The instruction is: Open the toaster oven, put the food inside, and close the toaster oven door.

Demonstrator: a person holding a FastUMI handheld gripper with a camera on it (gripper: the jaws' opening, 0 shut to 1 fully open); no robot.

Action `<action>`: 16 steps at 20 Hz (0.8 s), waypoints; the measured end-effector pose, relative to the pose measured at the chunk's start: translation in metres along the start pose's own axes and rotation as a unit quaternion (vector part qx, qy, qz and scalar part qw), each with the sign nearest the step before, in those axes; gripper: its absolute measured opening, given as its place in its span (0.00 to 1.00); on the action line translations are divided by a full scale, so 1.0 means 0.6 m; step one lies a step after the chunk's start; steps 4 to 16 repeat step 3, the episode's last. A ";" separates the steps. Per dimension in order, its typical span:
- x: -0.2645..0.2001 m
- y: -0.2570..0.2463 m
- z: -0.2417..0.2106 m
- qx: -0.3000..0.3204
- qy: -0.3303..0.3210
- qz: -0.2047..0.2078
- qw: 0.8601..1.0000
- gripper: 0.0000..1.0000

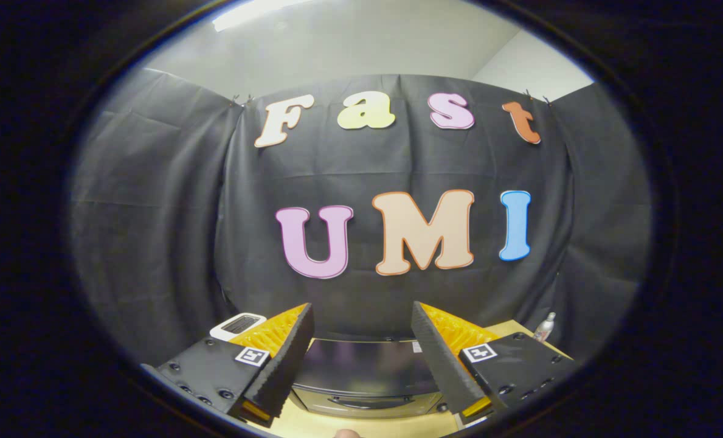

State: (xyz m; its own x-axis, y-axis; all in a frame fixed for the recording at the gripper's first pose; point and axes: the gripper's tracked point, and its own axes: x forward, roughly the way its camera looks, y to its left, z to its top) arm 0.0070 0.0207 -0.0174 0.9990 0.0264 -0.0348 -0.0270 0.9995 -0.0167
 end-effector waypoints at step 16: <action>-0.002 -0.002 -0.002 0.003 0.002 0.001 1.000 0.99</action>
